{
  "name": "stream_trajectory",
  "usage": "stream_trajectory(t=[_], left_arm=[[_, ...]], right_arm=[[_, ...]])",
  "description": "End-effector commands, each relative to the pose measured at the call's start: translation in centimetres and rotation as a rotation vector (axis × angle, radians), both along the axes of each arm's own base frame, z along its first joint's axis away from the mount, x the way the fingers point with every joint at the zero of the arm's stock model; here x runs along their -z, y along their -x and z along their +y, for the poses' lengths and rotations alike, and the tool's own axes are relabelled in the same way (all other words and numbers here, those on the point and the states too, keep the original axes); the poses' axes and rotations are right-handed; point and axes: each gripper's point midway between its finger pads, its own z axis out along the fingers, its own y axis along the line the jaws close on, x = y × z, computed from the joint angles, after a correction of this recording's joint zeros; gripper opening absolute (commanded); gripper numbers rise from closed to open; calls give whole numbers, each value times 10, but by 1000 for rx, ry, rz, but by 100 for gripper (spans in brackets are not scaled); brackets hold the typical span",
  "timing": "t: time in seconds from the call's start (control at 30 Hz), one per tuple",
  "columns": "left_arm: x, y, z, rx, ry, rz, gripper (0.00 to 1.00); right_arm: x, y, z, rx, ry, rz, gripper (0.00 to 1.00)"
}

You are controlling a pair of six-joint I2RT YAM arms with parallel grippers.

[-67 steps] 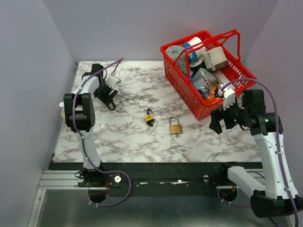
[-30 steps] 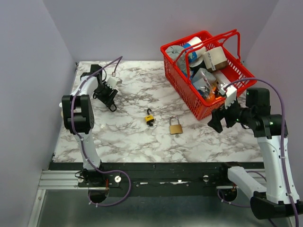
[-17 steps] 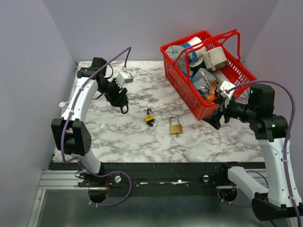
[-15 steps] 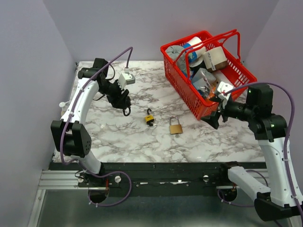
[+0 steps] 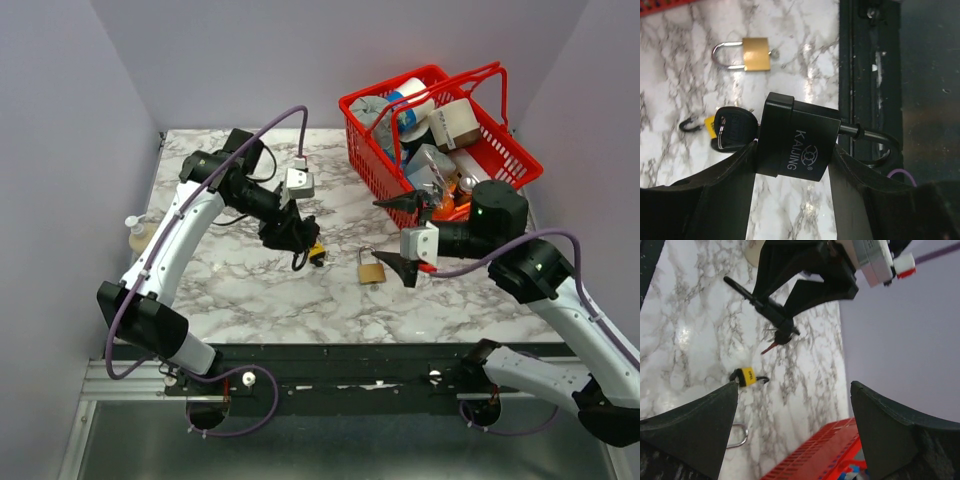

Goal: Lock with the key
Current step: Pick up the lock from the center of the board.

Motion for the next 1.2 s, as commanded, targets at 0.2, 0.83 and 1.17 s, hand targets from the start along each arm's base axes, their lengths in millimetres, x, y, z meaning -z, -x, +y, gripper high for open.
stream_trajectory(t=[0.2, 0.83, 1.17], left_arm=[[-35, 92, -36, 249, 154, 187, 2], [-43, 129, -53, 372, 162, 231, 2], [-49, 130, -60, 387, 181, 256, 3]], right_arm=[[-3, 34, 55, -277, 6, -393, 86], [67, 31, 76, -347, 241, -305, 64], [79, 31, 77, -351, 272, -294, 54]])
